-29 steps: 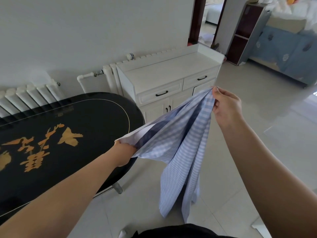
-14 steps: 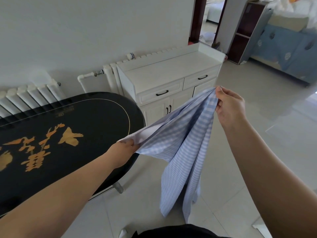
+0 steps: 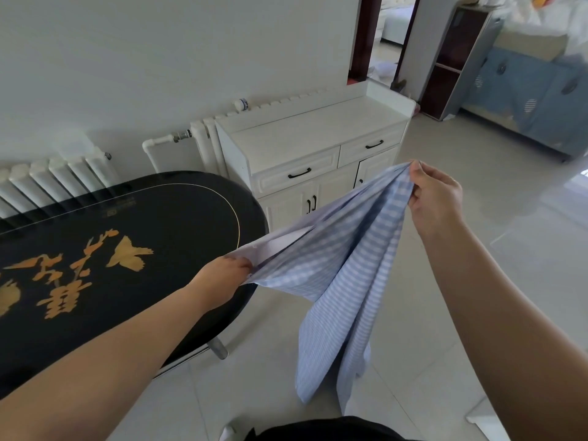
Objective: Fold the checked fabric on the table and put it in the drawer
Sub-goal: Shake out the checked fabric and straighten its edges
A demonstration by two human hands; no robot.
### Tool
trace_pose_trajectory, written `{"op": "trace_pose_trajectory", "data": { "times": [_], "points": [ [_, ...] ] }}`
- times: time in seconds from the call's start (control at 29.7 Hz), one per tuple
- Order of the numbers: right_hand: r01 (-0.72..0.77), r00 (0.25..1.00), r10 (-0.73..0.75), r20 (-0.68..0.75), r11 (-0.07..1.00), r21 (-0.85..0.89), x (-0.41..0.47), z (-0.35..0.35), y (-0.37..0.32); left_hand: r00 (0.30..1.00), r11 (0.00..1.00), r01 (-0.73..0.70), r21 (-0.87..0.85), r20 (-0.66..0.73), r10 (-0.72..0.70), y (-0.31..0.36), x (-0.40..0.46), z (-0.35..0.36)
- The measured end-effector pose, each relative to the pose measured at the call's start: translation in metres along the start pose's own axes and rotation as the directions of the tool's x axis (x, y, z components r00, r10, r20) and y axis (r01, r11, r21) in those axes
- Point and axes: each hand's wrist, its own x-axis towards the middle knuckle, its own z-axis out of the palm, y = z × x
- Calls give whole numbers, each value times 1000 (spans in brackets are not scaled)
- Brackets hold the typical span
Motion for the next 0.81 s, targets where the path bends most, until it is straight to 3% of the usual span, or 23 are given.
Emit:
{"op": "trace_pose_trajectory", "data": {
  "times": [0.17, 0.3, 0.47, 0.61, 0.81],
  "points": [
    [6, 998, -9, -58, 999, -52, 7, -8, 0, 973, 976, 176, 130, 131, -192, -9, 3, -5],
    [-5, 997, 0, -76, 998, -65, 6, -9, 2, 996, 989, 68, 129, 44, -74, -4, -2, -13],
    [-7, 996, 0, -88, 997, -80, 1, -9, -1, 995, 987, -77, 138, 78, 67, 10, -4, -14],
    [2, 998, -7, -68, 997, -83, -2, -13, -2, 994, 990, -64, 126, 98, 51, 18, 0, -13],
    [5, 999, -10, -43, 994, -106, -4, -18, 0, 993, 961, 104, 257, 32, -116, 29, 8, -12]
  ]
}}
